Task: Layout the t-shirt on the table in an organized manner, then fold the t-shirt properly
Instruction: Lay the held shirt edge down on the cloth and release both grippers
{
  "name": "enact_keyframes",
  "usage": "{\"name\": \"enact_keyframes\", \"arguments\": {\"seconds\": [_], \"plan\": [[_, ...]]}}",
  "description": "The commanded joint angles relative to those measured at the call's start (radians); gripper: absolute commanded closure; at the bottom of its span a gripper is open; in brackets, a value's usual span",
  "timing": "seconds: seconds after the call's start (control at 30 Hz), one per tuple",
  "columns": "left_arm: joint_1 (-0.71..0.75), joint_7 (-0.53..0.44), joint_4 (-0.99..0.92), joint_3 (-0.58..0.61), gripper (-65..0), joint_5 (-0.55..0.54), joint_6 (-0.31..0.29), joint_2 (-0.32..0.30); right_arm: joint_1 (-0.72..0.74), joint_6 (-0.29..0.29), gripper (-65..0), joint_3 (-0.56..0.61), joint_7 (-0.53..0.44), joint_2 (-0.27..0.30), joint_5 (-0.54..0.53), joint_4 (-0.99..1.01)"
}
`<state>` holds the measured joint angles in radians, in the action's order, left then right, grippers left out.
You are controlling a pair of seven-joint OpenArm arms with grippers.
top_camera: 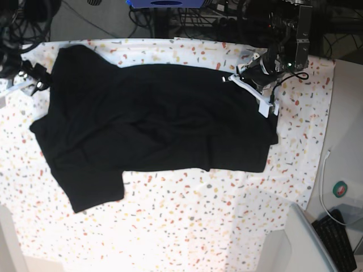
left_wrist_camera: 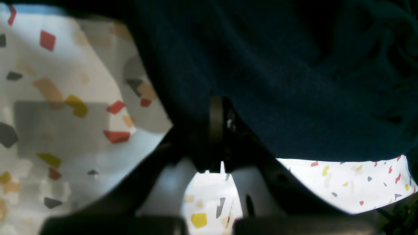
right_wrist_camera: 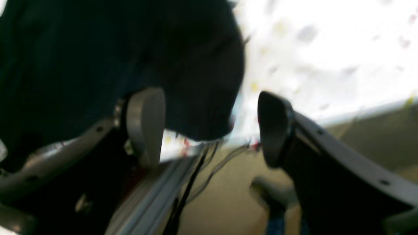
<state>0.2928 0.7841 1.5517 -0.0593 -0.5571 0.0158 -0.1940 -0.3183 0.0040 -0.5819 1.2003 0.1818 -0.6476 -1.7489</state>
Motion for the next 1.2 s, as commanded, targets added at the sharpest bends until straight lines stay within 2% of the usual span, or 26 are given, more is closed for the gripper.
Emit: {"name": "enact_keyframes", "arguments": {"seconds": [0.0,0.13,0.17,0.27,0.37,0.5,0.63,0.67,0.73,0.8,0.83,0.97,1.07,1.17], "plan": [[-0.004,-0.010,0.017,0.000,0.0,-0.010,-0.004,-0.006,0.023,0.000,-42.8,-0.006,-0.007,0.022,0.019,0.033],[-0.004,-0.010,0.017,0.005,0.0,-0.010,-0.004,-0.005,0.094,0.093,-43.1,-0.003,-0.038,0.031,0.038,0.197],[-0.004,-0.010,0.017,0.006,0.0,-0.010,-0.004,-0.005,0.098,0.100,-42.9,0.004,-0.061,0.031,0.041,0.228],[-0.004,-0.010,0.017,0.002,0.0,-0.010,-0.004,-0.005,0.095,0.100,-43.1,0.104,-0.138,0.031,0.104,0.277],[-0.004,-0.010,0.017,-0.003,0.0,-0.010,-0.004,-0.005,0.071,0.103,-43.1,0.167,-0.165,0.022,0.128,0.281],[-0.004,-0.010,0.017,-0.003,0.0,-0.010,-0.004,-0.005,0.051,0.103,-42.8,0.195,-0.167,-0.011,0.128,0.248],[-0.004,-0.010,0.017,-0.003,0.0,-0.010,-0.004,-0.005,0.052,0.103,-41.3,0.190,-0.172,-0.015,0.128,0.251],[-0.004,-0.010,0.017,-0.003,0.0,-0.010,-0.004,-0.005,0.052,0.103,-38.6,0.188,-0.172,-0.015,0.128,0.251],[-0.004,-0.010,0.017,-0.003,0.0,-0.010,-0.004,-0.005,0.052,0.106,-26.3,0.187,-0.172,-0.015,0.128,0.249],[0.007,-0.010,0.017,-0.003,0.0,-0.010,-0.004,-0.005,0.051,0.146,-4.7,0.159,-0.162,-0.015,0.104,0.241],[0.015,-0.010,0.023,-0.003,0.0,-0.008,-0.004,-0.005,0.048,0.169,0.0,0.121,-0.153,-0.015,0.068,0.241],[0.032,-0.010,0.031,-0.001,0.0,0.006,-0.004,-0.006,0.031,0.184,0.0,-0.034,-0.083,-0.015,-0.025,0.223],[0.003,-0.005,0.031,0.006,0.0,0.148,-0.004,0.001,0.043,0.178,0.0,-0.065,-0.066,-0.009,-0.027,0.208],[-0.083,0.019,0.023,0.009,0.0,0.256,-0.004,0.041,0.107,0.120,0.0,-0.057,-0.064,0.028,-0.027,0.220]]}}
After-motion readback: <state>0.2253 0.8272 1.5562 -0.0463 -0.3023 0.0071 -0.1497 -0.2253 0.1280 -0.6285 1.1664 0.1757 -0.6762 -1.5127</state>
